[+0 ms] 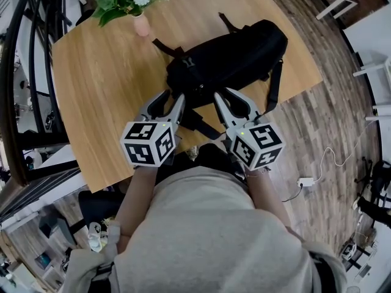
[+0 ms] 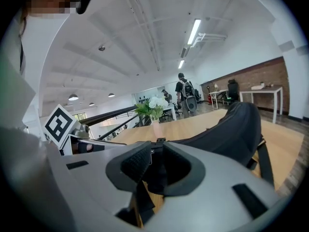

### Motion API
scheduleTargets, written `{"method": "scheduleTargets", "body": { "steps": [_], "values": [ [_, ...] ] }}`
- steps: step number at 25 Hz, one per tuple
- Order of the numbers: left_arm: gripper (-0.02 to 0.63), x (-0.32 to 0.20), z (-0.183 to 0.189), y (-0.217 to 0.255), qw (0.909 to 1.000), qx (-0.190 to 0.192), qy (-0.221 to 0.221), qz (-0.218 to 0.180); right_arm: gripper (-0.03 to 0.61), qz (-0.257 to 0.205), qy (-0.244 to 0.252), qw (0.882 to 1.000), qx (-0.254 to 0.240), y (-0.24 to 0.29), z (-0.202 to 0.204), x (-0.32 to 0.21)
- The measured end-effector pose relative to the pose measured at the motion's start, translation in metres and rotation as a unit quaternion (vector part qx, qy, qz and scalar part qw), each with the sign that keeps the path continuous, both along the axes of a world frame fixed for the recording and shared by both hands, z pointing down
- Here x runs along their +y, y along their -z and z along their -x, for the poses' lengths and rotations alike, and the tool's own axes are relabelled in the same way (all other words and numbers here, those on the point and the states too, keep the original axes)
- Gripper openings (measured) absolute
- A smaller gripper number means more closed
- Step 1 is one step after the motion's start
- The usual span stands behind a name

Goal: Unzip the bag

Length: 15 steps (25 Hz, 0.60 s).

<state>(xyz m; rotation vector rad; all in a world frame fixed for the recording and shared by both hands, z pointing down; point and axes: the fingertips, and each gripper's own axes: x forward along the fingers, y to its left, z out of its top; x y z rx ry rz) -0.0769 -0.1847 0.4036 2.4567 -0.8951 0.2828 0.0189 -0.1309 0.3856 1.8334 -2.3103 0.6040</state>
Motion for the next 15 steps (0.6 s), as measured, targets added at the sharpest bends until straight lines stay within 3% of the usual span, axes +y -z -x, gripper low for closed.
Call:
{"method": "scheduleTargets", "body": {
  "steps": [10,15],
  "values": [
    [0.166,0.009,-0.009,-0.007,0.9990,-0.006,-0.042,0.015,0.067,0.007,0.004,1.000,0.014,-0.001,0.010,0.003],
    [0.166,0.008,-0.008,-0.010,0.9993,-0.010,-0.033,0.018,0.067,-0.001,0.018,0.999,0.031,0.003,0.014,0.001]
  ]
}}
